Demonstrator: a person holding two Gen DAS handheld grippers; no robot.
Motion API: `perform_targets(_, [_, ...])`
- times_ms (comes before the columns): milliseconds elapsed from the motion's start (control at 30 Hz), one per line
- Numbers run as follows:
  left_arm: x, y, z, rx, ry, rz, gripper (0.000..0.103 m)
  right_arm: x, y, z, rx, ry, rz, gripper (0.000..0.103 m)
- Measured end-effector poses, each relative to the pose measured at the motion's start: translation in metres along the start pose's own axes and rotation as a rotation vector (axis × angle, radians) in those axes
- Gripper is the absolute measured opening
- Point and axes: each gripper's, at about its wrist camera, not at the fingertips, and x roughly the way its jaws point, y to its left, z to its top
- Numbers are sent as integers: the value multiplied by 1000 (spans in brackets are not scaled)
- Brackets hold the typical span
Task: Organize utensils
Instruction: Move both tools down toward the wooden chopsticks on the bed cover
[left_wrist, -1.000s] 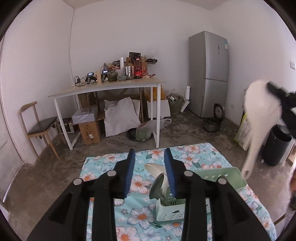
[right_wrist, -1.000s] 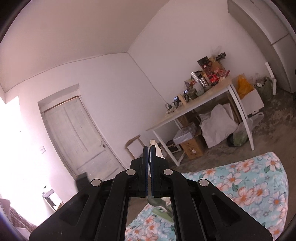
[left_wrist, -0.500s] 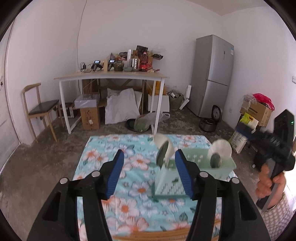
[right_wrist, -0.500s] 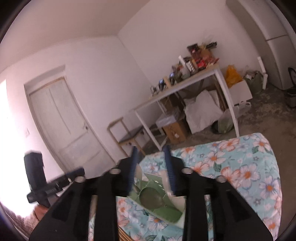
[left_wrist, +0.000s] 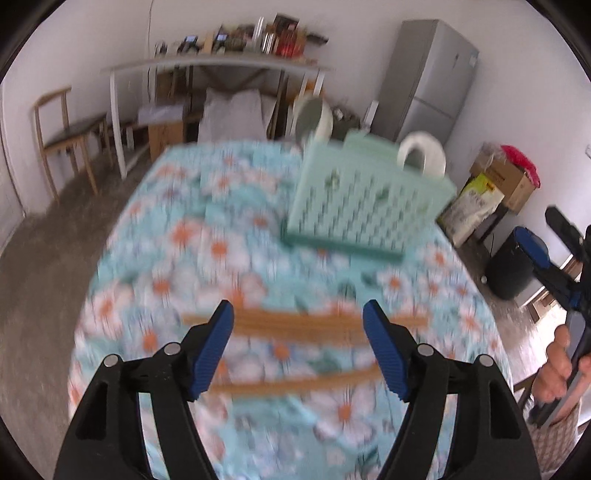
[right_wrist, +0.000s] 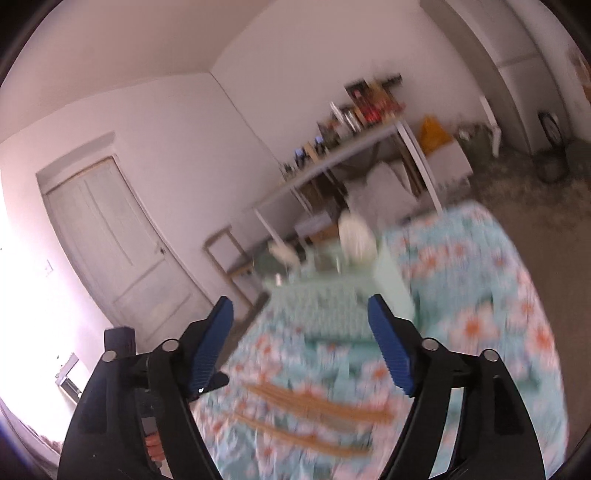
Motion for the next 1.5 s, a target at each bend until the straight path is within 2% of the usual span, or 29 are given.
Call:
perform_targets(167, [10,-3,-38,-36,85,2,73,10,-1,-41,47,144,-26,79])
perform_targets(433, [24,5,-67,-152,168,-34,75,18,4,-79,93,276,-49,82])
perform_targets(500, [24,10,-69,-191,167,-36,76,17,4,-85,103,288,-57,83])
perform_targets(700, [30,14,-74,-223,174,-55,82,18,-2,-92,131,310,-75,85])
perform_targets(933, [34,16,-73,-253,160,-105,97,28,-11,-102,157,366,-103,87])
perform_targets(1067, [33,16,-75,-261,137,-118,97,38,-18,-112,173,408,-122,88])
perform_targets(1200, [31,23,-77,-322,107,-150,97,41,-16,-115,154,405,-109,95])
perform_targets(1500, [32,31,-75,-373,116,-198,97,43,-13,-117,136,387,-128,95])
